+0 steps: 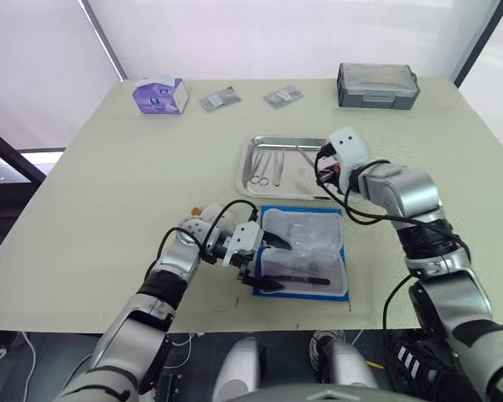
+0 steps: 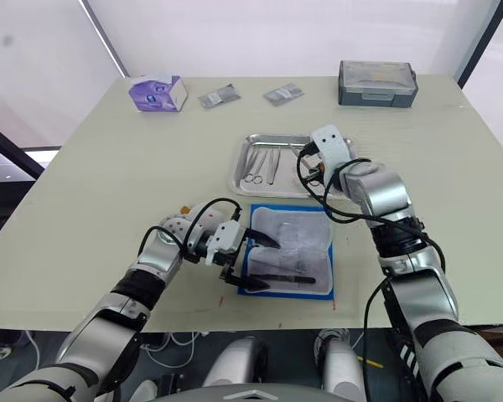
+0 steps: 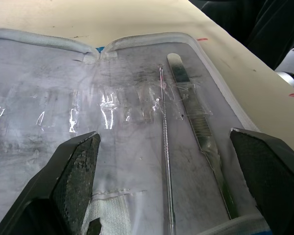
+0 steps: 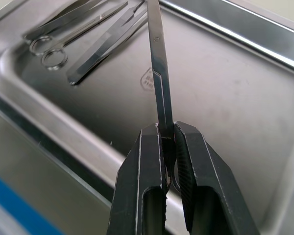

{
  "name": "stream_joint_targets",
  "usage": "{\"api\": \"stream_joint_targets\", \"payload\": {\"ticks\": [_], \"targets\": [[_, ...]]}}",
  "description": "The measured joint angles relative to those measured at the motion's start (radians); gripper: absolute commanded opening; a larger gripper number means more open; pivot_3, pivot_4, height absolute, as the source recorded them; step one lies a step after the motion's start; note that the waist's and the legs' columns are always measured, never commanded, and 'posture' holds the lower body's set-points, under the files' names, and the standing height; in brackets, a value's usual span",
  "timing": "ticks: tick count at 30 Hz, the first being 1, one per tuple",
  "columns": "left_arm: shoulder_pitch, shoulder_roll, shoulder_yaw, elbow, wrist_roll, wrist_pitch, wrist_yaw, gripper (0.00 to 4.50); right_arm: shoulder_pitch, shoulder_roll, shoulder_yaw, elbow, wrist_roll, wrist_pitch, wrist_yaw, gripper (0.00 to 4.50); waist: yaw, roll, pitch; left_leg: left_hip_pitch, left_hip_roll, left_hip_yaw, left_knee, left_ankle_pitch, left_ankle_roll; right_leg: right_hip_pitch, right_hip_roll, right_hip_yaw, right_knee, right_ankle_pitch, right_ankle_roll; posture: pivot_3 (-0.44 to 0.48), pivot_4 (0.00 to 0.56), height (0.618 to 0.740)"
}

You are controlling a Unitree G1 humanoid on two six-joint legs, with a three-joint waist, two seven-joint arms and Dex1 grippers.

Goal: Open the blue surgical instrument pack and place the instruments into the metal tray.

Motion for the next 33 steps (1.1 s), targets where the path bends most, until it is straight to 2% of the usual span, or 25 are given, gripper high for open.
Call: {"api": "stream_joint_targets", "payload": {"ticks": [7, 12, 13, 14, 15, 16, 17, 18, 23, 27, 28, 31, 33], "targets": [[0.006, 0.002, 0.000, -0.013, 0.000, 0.008, 0.004, 4.50, -0.055, 0.057, 0.012, 0.273, -0.050, -0.149, 0.005, 0.07, -0.001, 0.000, 0.000, 0.000, 0.000, 0.000, 0.000, 0.000, 0.000, 0.000, 0.000, 0.000, 0.000, 0.000, 0.000, 0.000, 0.150, 0.727], [0.011, 0.010, 0.001, -0.020, 0.000, 0.013, 0.006, 4.50, -0.085, 0.070, 0.010, 0.382, -0.072, -0.227, 0.027, 0.07, -0.008, 0.000, 0.000, 0.001, 0.000, 0.000, 0.000, 0.000, 0.000, 0.000, 0.000, 0.000, 0.000, 0.000, 0.000, 0.000, 0.150, 0.727], [0.011, 0.011, 0.001, -0.021, 0.000, 0.013, 0.006, 4.50, -0.087, 0.071, 0.010, 0.386, -0.072, -0.229, 0.028, 0.44, -0.009, 0.000, 0.000, 0.001, 0.000, 0.000, -0.001, 0.000, 0.000, 0.000, 0.000, 0.000, 0.000, 0.000, 0.000, 0.000, 0.150, 0.727], [0.014, 0.013, 0.001, -0.026, 0.000, 0.015, 0.007, 4.50, -0.094, 0.075, 0.010, 0.405, -0.072, -0.234, 0.043, 1.01, -0.011, 0.000, 0.000, 0.001, 0.000, 0.000, -0.001, 0.000, 0.000, 0.000, 0.000, 0.000, 0.000, 0.000, 0.000, 0.000, 0.150, 0.727], [0.014, 0.013, 0.001, -0.026, 0.000, 0.015, 0.007, 4.50, -0.094, 0.075, 0.010, 0.405, -0.072, -0.235, 0.043, 1.07, -0.011, 0.000, 0.000, 0.000, 0.000, 0.000, -0.001, 0.000, 0.000, 0.000, 0.000, 0.000, 0.000, 0.000, 0.000, 0.000, 0.150, 0.727], [0.015, 0.015, 0.001, -0.030, 0.000, 0.017, 0.008, 4.50, -0.092, 0.073, 0.010, 0.404, -0.072, -0.242, 0.052, 1.41, -0.012, 0.000, 0.000, 0.000, 0.000, 0.000, -0.001, 0.000, 0.000, 0.000, 0.000, 0.000, 0.000, 0.000, 0.000, 0.000, 0.150, 0.727], [0.019, 0.016, 0.001, -0.036, 0.000, 0.018, 0.010, 4.50, -0.083, 0.068, 0.011, 0.384, -0.072, -0.246, 0.070, 2.09, -0.013, 0.000, 0.000, 0.000, 0.000, 0.000, -0.001, 0.000, 0.000, 0.000, 0.000, 0.000, 0.000, 0.000, 0.000, 0.000, 0.150, 0.727], [0.020, 0.016, 0.002, -0.038, 0.000, 0.019, 0.010, 4.50, -0.075, 0.062, 0.012, 0.368, -0.072, -0.246, 0.078, 2.40, -0.013, 0.001, 0.000, 0.000, 0.000, 0.000, -0.001, 0.000, 0.000, 0.000, 0.000, 0.000, 0.000, 0.000, 0.000, 0.000, 0.150, 0.727], [0.023, 0.018, 0.002, -0.045, 0.000, 0.022, 0.013, 4.50, -0.023, 0.010, 0.010, 0.220, -0.068, -0.245, 0.125, 2.40, -0.014, 0.001, 0.000, 0.000, 0.000, 0.000, -0.001, 0.000, 0.000, 0.000, 0.000, 0.001, 0.000, 0.000, 0.000, 0.000, 0.150, 0.727], [0.023, 0.015, 0.002, -0.044, 0.000, 0.023, 0.014, 4.50, 0.116, -0.075, -0.015, -0.071, -0.006, -0.273, 0.234, 2.40, -0.014, 0.001, 0.000, 0.000, 0.000, -0.001, -0.001, 0.000, 0.000, 0.000, 0.000, 0.001, -0.001, 0.000, 0.001, 0.000, 0.150, 0.727], [0.023, 0.016, 0.002, -0.044, 0.000, 0.023, 0.014, 4.50, 0.126, -0.079, -0.019, -0.088, -0.002, -0.275, 0.240, 2.40, -0.014, 0.001, 0.000, 0.000, 0.000, -0.001, -0.001, 0.000, 0.000, 0.000, 0.000, 0.001, -0.001, 0.000, 0.001, 0.000, 0.150, 0.727], [0.019, 0.003, -0.003, -0.043, 0.003, 0.024, 0.014, 4.50, 0.325, -0.171, -0.050, -0.326, 0.084, -0.344, 0.369, 2.40, -0.001, 0.000, 0.000, -0.001, -0.001, -0.003, -0.001, 0.000, 0.000, 0.001, 0.000, 0.001, -0.002, -0.001, 0.002, 0.000, 0.150, 0.727], [0.019, 0.006, -0.002, -0.042, 0.003, 0.023, 0.012, 4.50, 0.427, -0.212, -0.051, -0.396, 0.123, -0.359, 0.434, 2.40, -0.002, 0.000, 0.000, -0.001, -0.001, -0.001, -0.001, 0.000, 0.000, 0.001, 0.000, 0.003, -0.002, -0.001, 0.002, 0.000, 0.150, 0.727]]}}
